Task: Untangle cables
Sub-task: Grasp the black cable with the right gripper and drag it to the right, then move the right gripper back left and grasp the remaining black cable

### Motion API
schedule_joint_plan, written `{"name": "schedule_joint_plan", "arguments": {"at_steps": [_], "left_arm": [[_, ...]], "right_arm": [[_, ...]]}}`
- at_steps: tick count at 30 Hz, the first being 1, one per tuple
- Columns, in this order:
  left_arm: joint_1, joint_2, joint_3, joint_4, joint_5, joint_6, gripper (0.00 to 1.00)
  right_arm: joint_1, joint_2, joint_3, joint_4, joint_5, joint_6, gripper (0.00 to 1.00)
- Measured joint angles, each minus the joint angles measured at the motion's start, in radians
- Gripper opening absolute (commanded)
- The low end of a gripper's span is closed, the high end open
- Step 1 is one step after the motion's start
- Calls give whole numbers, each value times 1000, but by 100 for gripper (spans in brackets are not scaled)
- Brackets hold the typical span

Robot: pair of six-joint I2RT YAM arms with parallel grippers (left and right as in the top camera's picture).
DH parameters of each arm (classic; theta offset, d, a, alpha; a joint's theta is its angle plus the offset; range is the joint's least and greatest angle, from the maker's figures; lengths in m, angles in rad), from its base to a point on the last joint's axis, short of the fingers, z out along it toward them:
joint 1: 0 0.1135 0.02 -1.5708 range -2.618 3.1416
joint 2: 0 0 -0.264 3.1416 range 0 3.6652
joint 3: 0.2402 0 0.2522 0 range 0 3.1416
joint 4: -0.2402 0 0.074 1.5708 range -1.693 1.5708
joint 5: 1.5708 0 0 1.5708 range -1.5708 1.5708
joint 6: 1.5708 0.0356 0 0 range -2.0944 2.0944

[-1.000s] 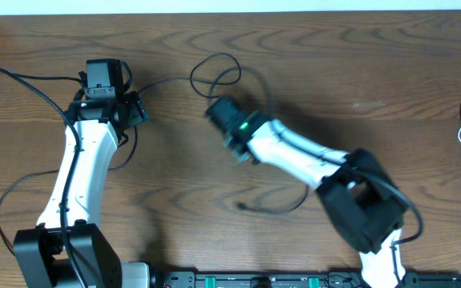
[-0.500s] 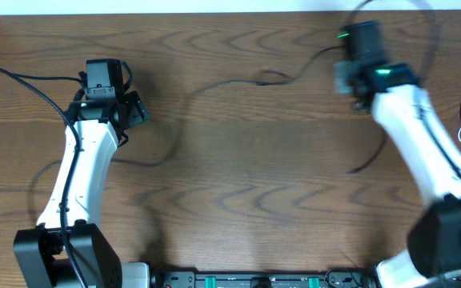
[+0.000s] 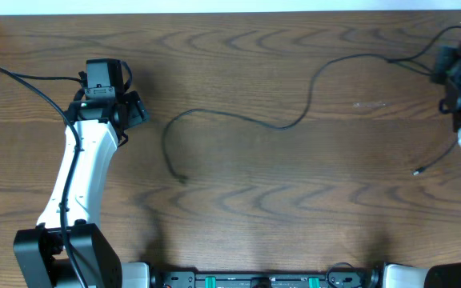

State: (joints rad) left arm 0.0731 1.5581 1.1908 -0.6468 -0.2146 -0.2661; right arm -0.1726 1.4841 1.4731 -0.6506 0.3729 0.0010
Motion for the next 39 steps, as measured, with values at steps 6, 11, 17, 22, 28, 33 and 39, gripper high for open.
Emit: {"name": "schedule_joint_plan", "arguments": {"at_steps": [6,11,17,22,28,33,39], "left_arm": [[0,0,0,0,0,0,91],[0,0,0,0,0,0,90],[0,0,0,0,0,0,90],[0,0,0,0,0,0,90],[0,0,0,0,0,0,90],[0,0,0,0,0,0,91],[0,0,0,0,0,0,90]], "right_arm": [[-97,-19,0,14,4,-24,1],[-210,-19,0,18,2,-33,1],[-363,-19,0,47,2,-30,1],[-463,-19,0,85,2,-27,1],[-557,-19,0,113,4,1,1],[-601,-8,0,116,-18,43,89],[-592,27,0,105,-93,53,99]]}}
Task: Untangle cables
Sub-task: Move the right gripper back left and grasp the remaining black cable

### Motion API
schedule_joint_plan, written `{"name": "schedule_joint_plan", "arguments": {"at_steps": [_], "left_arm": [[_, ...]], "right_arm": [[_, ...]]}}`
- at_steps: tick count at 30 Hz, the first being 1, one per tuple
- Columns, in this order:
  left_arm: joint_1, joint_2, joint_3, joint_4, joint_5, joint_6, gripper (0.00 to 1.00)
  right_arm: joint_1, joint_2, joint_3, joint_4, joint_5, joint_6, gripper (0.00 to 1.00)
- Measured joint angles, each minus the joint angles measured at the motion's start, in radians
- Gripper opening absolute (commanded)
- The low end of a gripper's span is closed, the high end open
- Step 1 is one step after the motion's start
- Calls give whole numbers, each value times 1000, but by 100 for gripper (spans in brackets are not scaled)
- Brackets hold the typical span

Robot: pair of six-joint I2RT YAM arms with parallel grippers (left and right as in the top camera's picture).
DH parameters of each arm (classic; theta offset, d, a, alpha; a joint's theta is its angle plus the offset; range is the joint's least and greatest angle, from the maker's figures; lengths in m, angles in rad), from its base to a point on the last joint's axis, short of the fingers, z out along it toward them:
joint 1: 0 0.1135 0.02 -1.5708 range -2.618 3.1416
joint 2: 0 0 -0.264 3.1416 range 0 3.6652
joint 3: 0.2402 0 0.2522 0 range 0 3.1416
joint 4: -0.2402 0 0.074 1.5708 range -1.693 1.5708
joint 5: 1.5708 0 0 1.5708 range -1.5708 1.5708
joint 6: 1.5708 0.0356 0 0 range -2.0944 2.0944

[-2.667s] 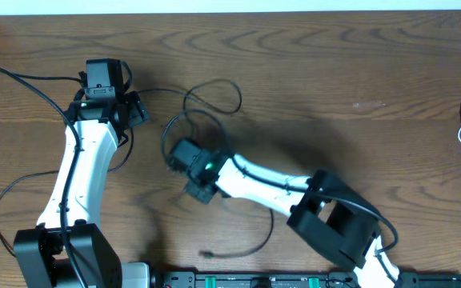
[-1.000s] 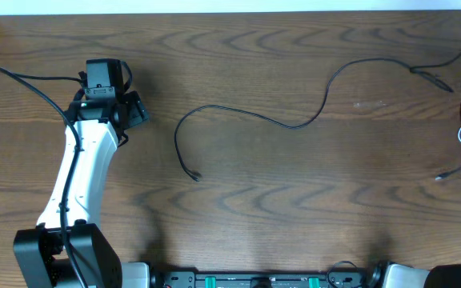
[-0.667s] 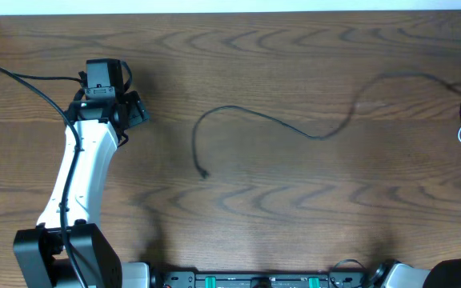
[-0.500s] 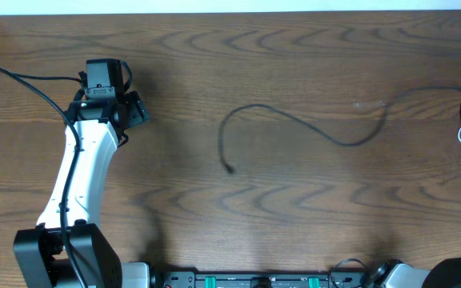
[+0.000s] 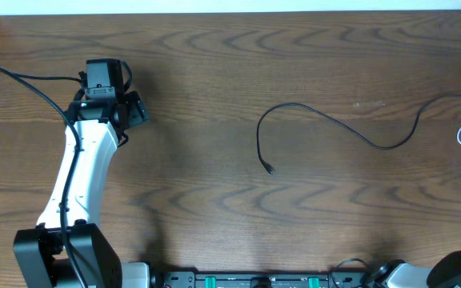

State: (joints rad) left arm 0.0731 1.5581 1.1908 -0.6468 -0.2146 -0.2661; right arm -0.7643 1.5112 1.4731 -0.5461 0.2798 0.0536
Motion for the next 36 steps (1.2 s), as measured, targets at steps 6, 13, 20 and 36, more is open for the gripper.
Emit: {"name": "schedule_joint_plan", "arguments": {"at_steps": [6,13,20,36], "left_arm": [[0,0,0,0,0,0,91],[0,0,0,0,0,0,91],[0,0,0,0,0,0,90],[0,0,0,0,0,0,93]], "right_arm": [[35,4,0,-17,-94,7,99],[142,4,0,-83,-375,8,99],[385,25,0,-179,-501,-63,99],[965,301,0,-263,-515,43,99]]}}
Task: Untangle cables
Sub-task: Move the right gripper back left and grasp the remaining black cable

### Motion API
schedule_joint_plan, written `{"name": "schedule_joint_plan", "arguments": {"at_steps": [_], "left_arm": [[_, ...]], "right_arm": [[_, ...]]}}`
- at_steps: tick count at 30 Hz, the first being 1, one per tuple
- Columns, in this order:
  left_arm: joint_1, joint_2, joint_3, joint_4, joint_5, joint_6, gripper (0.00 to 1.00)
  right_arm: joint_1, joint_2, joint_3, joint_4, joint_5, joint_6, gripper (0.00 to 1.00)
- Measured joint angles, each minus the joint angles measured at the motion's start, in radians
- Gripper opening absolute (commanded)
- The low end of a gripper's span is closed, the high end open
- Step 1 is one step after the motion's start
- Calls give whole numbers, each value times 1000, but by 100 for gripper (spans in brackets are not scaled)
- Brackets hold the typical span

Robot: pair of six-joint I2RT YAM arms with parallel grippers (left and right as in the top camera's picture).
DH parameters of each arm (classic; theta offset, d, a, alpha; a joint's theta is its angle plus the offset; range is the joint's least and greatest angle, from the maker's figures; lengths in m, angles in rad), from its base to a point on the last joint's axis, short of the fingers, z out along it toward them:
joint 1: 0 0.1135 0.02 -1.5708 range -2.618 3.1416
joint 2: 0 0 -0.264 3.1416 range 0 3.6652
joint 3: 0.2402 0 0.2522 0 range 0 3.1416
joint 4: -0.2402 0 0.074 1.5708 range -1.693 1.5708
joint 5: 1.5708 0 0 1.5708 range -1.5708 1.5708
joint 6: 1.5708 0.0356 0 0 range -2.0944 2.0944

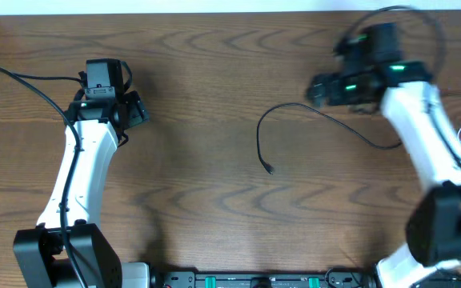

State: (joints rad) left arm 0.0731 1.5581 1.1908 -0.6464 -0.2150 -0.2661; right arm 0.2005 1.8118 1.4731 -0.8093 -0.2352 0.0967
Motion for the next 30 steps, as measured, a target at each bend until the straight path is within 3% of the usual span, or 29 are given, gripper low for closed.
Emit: {"name": "schedule_joint_plan", "arguments": {"at_steps": [11,19,21,24,26,30], "left_arm": [[0,0,0,0,0,0,90],[0,0,0,0,0,0,90],[0,0,0,0,0,0,90],[0,0,0,0,0,0,90],[0,0,0,0,0,0,91],[0,0,0,0,0,0,90]], "right_arm": [[355,132,0,-1,114,182,99],[467,248,0,41,189,317,93],[484,268,0,41,216,337,89],[503,275,0,39,252,368,68],[507,275,0,41,267,387,59],[507,275,0,40,287,413,59]]}}
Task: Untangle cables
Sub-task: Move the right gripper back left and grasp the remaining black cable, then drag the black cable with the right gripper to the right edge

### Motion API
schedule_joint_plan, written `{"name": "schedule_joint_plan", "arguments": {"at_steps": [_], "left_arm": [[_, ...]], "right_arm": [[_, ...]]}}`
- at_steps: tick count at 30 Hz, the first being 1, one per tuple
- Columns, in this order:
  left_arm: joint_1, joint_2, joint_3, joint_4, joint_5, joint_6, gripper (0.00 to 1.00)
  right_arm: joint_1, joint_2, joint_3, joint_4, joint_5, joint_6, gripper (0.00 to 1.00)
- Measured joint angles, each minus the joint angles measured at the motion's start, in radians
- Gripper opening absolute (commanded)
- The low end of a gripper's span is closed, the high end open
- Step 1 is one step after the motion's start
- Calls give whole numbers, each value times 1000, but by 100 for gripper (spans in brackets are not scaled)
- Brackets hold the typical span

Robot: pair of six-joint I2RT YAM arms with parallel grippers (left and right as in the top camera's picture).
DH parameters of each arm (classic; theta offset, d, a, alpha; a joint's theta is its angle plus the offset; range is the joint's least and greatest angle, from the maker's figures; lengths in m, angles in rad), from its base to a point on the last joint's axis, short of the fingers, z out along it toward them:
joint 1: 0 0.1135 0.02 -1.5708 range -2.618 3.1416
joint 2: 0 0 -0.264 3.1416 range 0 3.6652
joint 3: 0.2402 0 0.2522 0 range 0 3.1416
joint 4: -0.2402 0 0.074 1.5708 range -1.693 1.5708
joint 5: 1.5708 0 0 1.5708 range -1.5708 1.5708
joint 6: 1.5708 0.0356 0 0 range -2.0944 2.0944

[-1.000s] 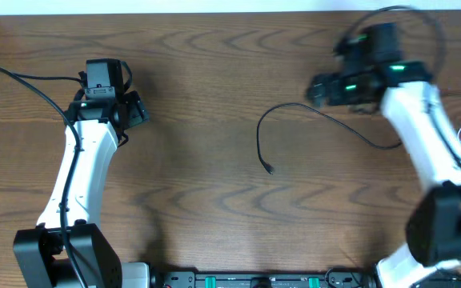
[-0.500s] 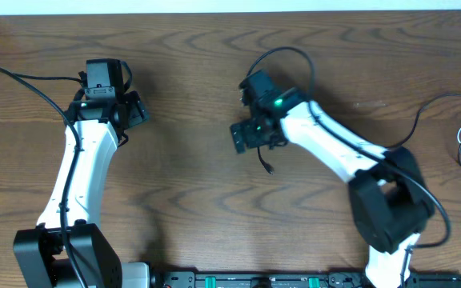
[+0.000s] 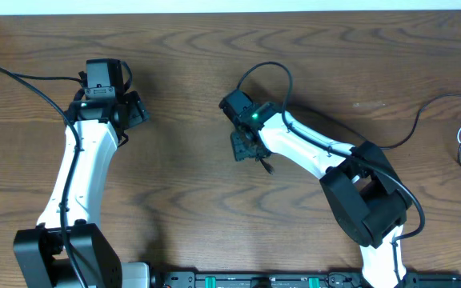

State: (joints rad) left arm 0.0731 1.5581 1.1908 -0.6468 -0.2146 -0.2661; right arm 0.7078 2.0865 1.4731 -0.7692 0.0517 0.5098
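Note:
A thin black cable (image 3: 410, 132) lies on the wooden table, running from the right edge toward the middle. Its free plug end (image 3: 269, 168) shows just below my right arm, which hides the stretch between. My right gripper (image 3: 243, 147) hangs over the table's middle, just left of that plug end; this view does not show how its jaws stand or whether it touches the cable. At the far left my left gripper (image 3: 134, 110) points right, well away from the cable, its jaws unclear.
A bundle of white and black cables lies at the right edge, and a small loose plug sits at the lower right. A black lead (image 3: 30, 80) trails from the left arm toward the left edge. The table's far edge runs along the top.
My right arm has reached from the upper right down to the middle, so its gripper is now beside the cable's plug end. The cable and the left arm have not moved.
First the black cable stretched across the table to left of centre, with my right arm at the far right edge. Then the cable lay further right and the arm was out of view. The arm then reappeared above the cable, and now its gripper is at the plug end.

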Motion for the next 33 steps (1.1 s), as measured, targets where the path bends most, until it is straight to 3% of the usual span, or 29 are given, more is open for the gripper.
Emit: {"name": "schedule_joint_plan", "arguments": {"at_steps": [5,8,12,16,26,33], "left_arm": [[0,0,0,0,0,0,91],[0,0,0,0,0,0,91],[0,0,0,0,0,0,91],[0,0,0,0,0,0,90],[0,0,0,0,0,0,90],[0,0,0,0,0,0,91]], "right_arm": [[0,14,0,-7,18,10,62],[0,29,5,-5,28,13,56],[0,30,7,-5,32,21,36],[0,30,7,-4,35,26,1],[-15,31,10,-10,59,32,1],[-147,24,46,-97,120,4,1]]}}
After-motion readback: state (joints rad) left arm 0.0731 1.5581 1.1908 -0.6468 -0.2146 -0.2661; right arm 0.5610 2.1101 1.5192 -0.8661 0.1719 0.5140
